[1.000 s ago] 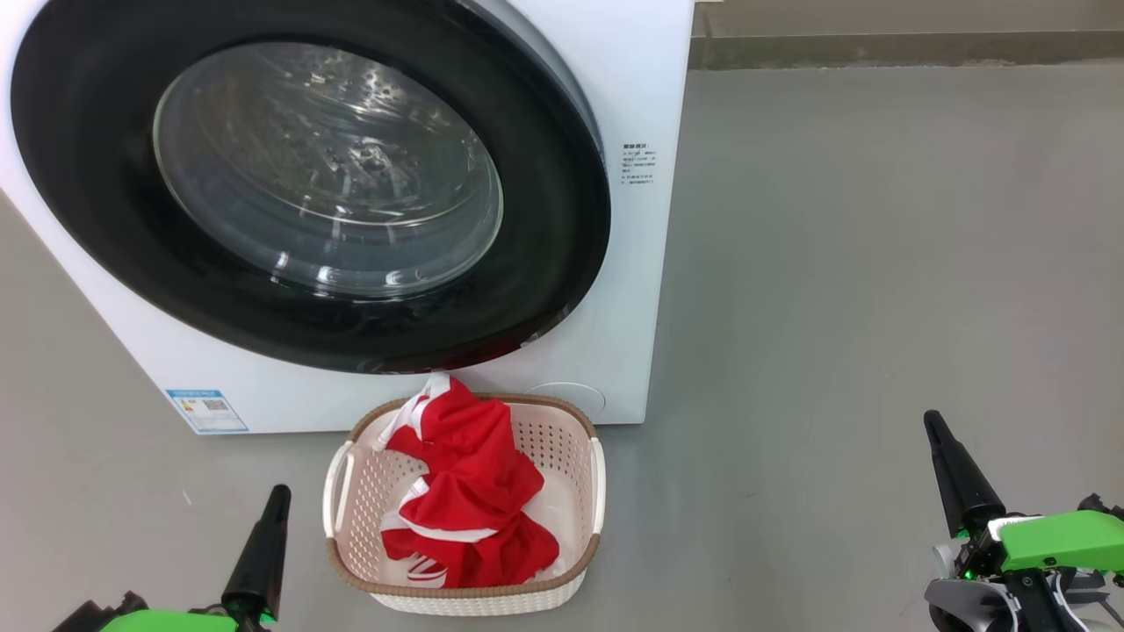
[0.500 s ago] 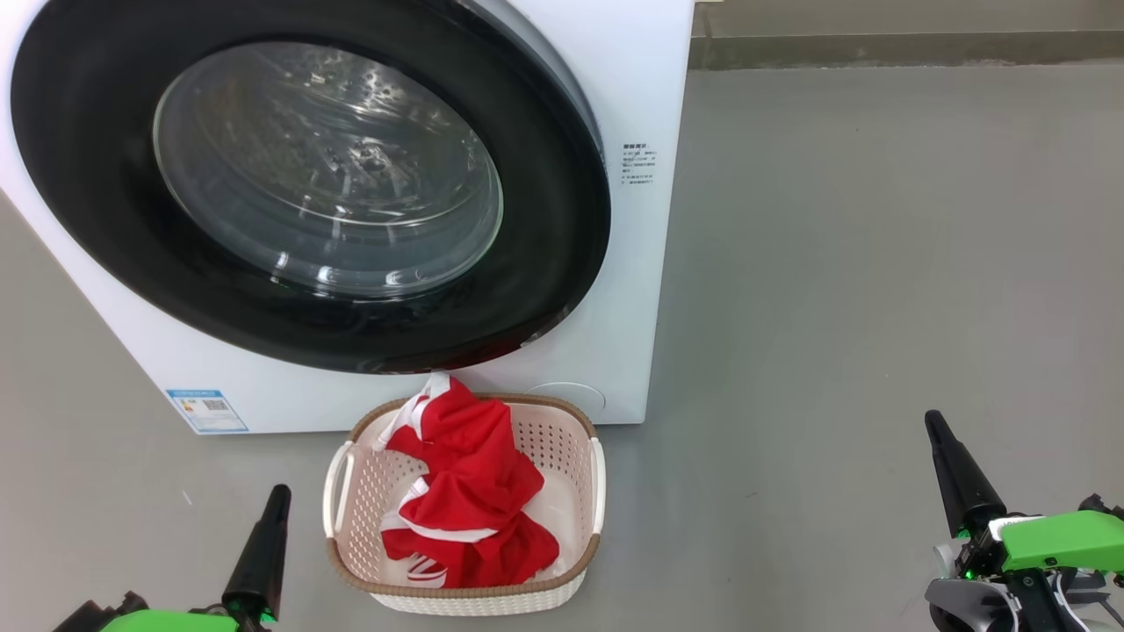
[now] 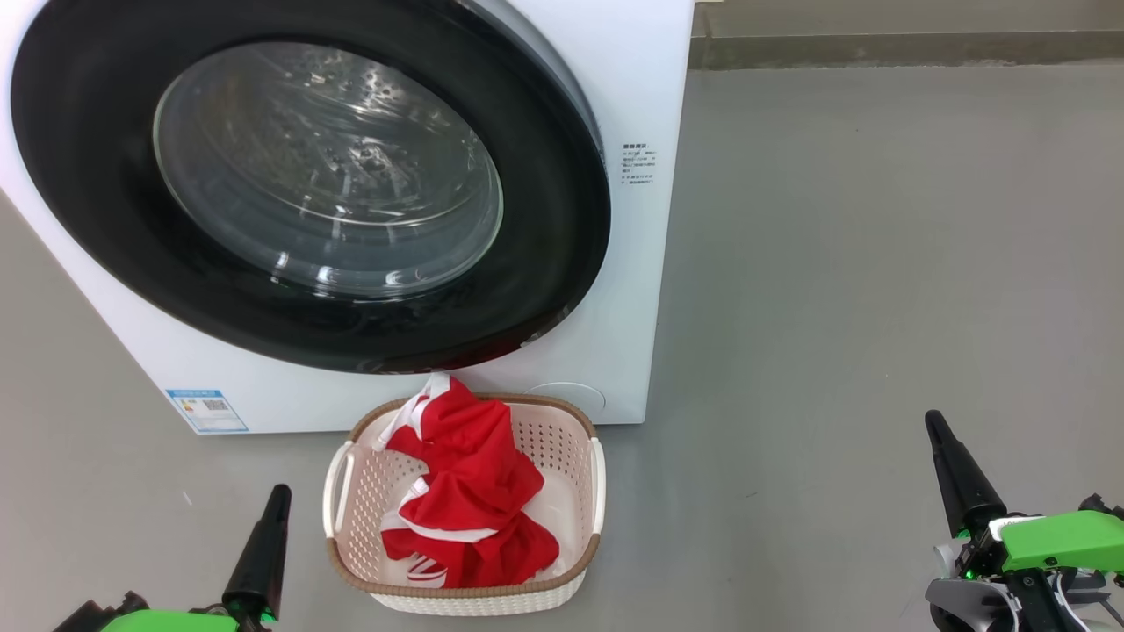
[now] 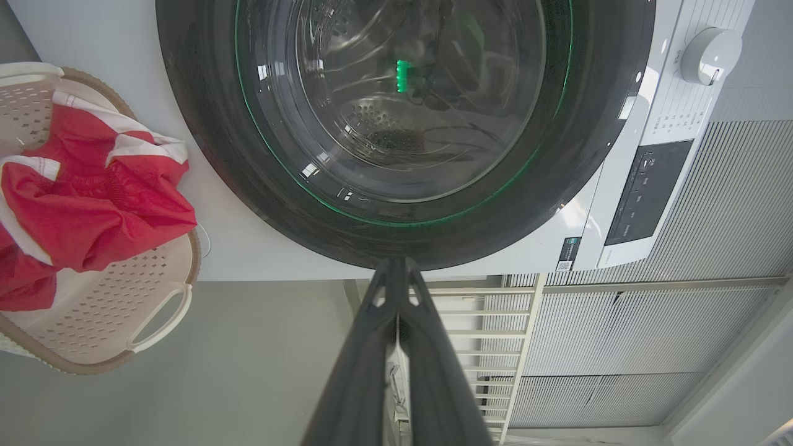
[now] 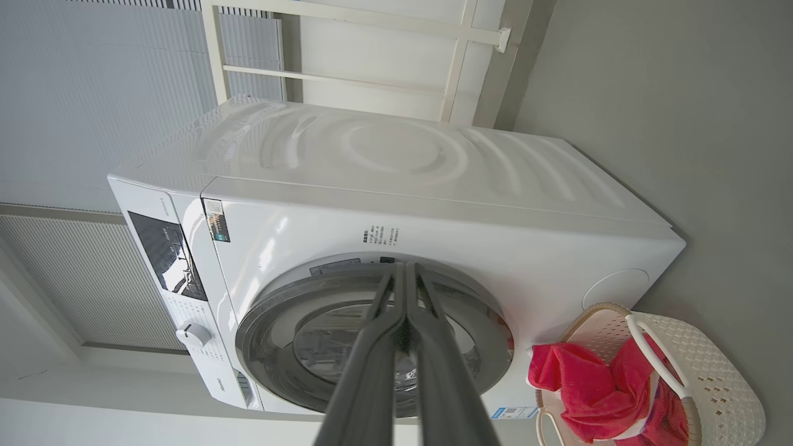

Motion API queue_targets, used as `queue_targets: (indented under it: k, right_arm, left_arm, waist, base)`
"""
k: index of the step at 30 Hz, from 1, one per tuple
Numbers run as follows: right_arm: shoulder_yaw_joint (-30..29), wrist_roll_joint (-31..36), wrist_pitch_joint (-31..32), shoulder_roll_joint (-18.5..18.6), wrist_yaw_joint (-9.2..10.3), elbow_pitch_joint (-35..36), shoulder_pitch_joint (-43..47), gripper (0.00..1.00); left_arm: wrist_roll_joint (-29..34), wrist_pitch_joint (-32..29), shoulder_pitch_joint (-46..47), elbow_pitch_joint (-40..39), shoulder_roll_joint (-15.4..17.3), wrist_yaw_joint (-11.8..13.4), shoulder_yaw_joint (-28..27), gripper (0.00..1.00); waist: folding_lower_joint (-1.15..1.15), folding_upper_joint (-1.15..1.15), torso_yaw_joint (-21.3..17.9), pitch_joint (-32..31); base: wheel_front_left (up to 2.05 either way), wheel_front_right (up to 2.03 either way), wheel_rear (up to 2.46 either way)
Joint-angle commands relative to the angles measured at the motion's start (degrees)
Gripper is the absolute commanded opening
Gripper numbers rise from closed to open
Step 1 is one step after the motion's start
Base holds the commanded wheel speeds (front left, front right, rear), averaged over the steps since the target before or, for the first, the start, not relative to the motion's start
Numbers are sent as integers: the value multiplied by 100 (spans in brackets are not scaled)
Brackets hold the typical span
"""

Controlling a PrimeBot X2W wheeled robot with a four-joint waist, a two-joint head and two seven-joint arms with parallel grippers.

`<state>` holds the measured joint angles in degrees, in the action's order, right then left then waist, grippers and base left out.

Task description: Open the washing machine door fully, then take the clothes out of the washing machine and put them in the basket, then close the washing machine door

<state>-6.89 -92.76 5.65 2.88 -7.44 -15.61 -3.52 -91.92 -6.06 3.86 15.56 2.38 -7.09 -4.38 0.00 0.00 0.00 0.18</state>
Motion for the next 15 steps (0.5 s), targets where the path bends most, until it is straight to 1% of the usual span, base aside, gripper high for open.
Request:
queue_targets:
  k: [1,15]
  right_arm:
    - [93,14,39,42,-5,161,-261,0]
    - [83,23,47,35,-5,161,-262,0]
  left_arm:
    - [-31,-36,232,-154,60,-40,-206,0]
    - [-29,-38,232,-154,58,-40,-209,0]
  waist:
    - [0,0,0,0]
    - [0,0,0,0]
  base:
    - [0,0,0]
    - [0,0,0]
